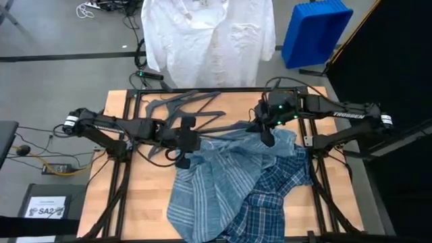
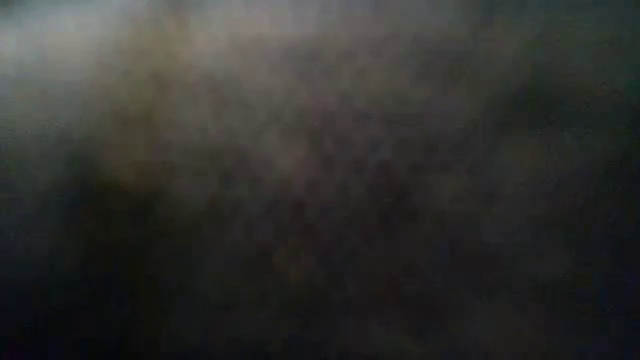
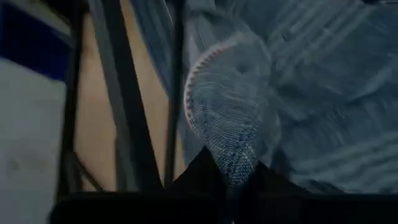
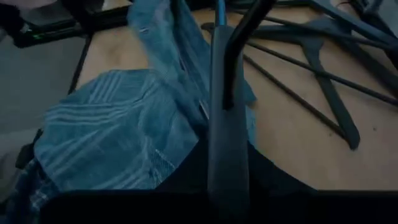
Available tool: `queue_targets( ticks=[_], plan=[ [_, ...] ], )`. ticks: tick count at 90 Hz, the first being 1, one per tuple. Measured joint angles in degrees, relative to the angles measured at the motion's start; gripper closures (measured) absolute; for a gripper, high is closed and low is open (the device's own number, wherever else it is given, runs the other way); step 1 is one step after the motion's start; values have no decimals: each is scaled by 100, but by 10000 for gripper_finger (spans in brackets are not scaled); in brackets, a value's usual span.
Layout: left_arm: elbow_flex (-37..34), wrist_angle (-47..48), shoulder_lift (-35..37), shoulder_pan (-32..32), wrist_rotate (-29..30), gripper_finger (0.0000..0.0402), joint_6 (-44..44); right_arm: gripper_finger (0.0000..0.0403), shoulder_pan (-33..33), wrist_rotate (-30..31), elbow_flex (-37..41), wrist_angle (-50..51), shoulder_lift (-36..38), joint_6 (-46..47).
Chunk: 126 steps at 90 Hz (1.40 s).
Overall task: Hang clothes
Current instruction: Insert the black hanger into the green shirt
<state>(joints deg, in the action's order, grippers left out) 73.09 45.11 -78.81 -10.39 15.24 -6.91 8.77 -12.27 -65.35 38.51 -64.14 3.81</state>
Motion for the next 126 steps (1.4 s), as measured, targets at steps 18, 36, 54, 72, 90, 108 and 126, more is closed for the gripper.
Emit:
queue_targets(
  ticks=[18,36,54,72,90,108,126],
  plan=[
    [-592,26,0,-11,-264,402,741,392,73,-236,-4,417,344,13],
    [-1189,-760,11,-13,-437,402,889,392,59,-666,-2,643,426,57],
    [-1426,-1036,0,-15,-502,402,873,392,23,-691,-9,1086,217,-13],
    [-1692,-1414,13,-9,-607,402,971,392,20,-754,-4,990,223,-45],
    [-2035,-1927,11,-9,-717,402,1260,392,18,-787,0,952,157,-83],
    [-2196,-1709,11,9,-684,402,1160,392,36,-671,11,334,-80,25],
    [-2295,-1948,-27,381,-599,402,863,392,275,-530,3,127,-425,-122]
  ],
)
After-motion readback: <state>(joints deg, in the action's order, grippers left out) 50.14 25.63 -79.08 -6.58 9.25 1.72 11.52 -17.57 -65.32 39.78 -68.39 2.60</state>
